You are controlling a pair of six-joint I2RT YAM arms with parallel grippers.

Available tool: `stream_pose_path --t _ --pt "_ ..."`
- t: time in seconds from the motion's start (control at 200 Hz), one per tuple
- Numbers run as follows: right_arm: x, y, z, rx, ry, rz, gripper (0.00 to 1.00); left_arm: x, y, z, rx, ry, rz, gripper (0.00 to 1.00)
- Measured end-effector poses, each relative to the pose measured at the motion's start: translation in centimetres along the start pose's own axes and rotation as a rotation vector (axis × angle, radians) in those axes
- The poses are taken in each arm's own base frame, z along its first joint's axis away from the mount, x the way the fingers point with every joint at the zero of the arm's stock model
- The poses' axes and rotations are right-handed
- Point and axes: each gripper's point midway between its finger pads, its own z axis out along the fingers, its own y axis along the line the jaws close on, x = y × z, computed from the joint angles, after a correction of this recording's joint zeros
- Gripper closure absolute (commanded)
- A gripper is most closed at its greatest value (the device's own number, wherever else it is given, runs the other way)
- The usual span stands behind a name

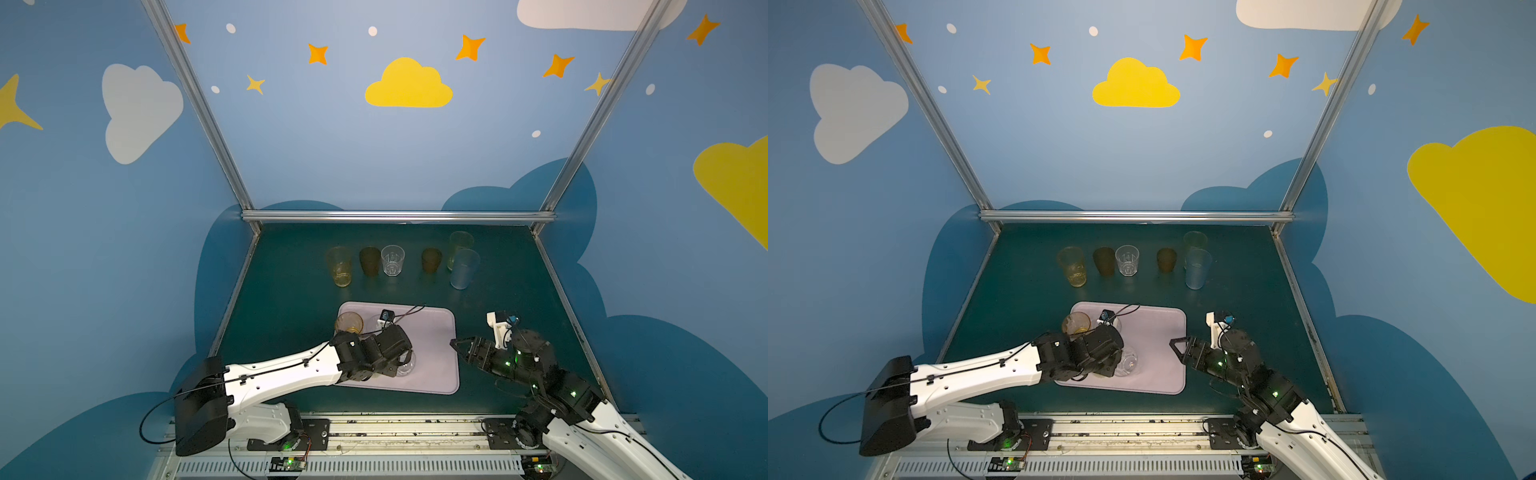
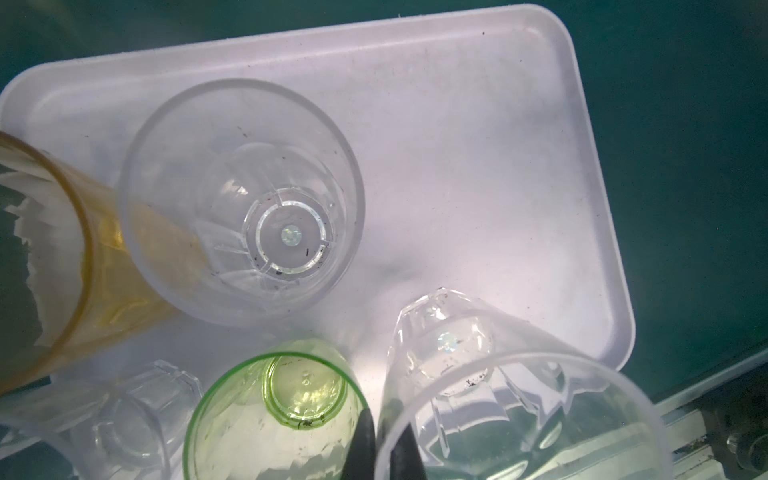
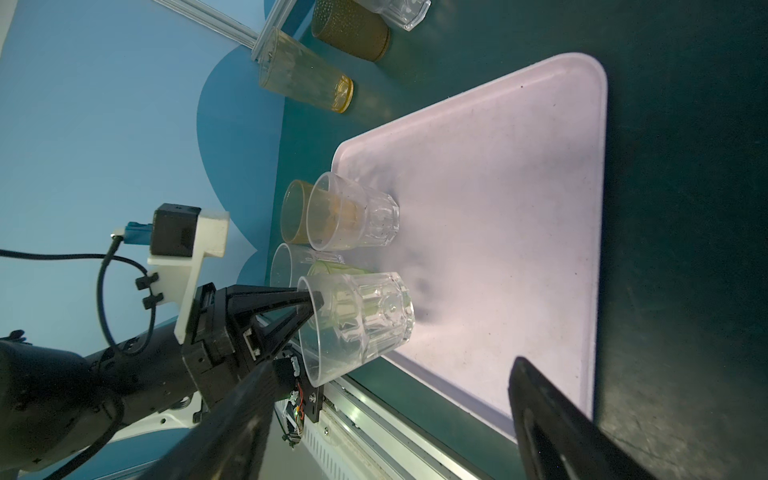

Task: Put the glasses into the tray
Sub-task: 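Lower the clear glass onto the tray and open the left gripper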

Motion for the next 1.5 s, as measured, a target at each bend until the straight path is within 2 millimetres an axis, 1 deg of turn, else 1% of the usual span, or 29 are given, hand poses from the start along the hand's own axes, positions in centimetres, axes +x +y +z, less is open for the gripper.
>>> stream_pose_path --t 0.245,0.551,0.671,0.841,0.971,1.051,1.162,1.262,1.332,1.392,1.447,1.477,1.502 --pt "0.0 -0.1 0.1 0.004 0.003 0.001 0.13 0.6 0.3 1.2 -0.038 0.026 0.019 0.96" --pt "0.0 -0.3 0.3 0.009 0.002 0.004 0.13 0.6 0.1 1.5 -0.056 0.027 0.033 0.96" --pt "0.2 -0.7 0.4 0.017 0.007 0.006 0.13 0.6 0.0 1.6 -0.059 0.029 0.034 0.9" --pt "0.3 -0.8 0.5 0.02 0.008 0.007 0.13 0.4 0.0 1.4 -0.061 0.031 0.036 0.89" --pt "0.4 -1.0 0.5 0.022 0.009 0.008 0.13 0.0 -0.2 1.1 -0.059 0.018 0.032 0.88" --pt "0.5 -1.2 0.6 0.025 0.01 0.012 0.13 -0.2 -0.3 1.0 -0.06 0.014 0.031 0.84" --pt "0.5 -1.2 0.5 0.022 0.008 0.016 0.13 -0.2 -0.2 1.0 -0.064 0.014 0.03 0.81" --pt "0.5 -1.1 0.4 0.016 0.004 0.02 0.13 -0.1 -0.1 1.0 -0.067 0.017 0.031 0.74" --pt "0.5 -1.1 0.4 0.013 0.002 0.021 0.13 -0.1 -0.1 0.9 -0.07 0.019 0.032 0.66" --pt "0.4 -1.1 0.4 0.013 0.002 0.021 0.13 -0.3 -0.2 0.7 -0.067 0.014 0.031 0.55" --pt "0.4 -1.1 0.4 0.014 0.0 0.022 0.13 -0.5 -0.2 0.4 -0.06 0.006 0.027 0.48" --pt "0.4 -1.1 0.4 0.014 0.0 0.022 0.13 -0.6 -0.3 0.2 -0.055 -0.001 0.026 0.42" --pt "0.4 -1.1 0.3 0.014 -0.001 0.023 0.13 -0.8 -0.3 0.0 -0.051 -0.007 0.021 0.32"
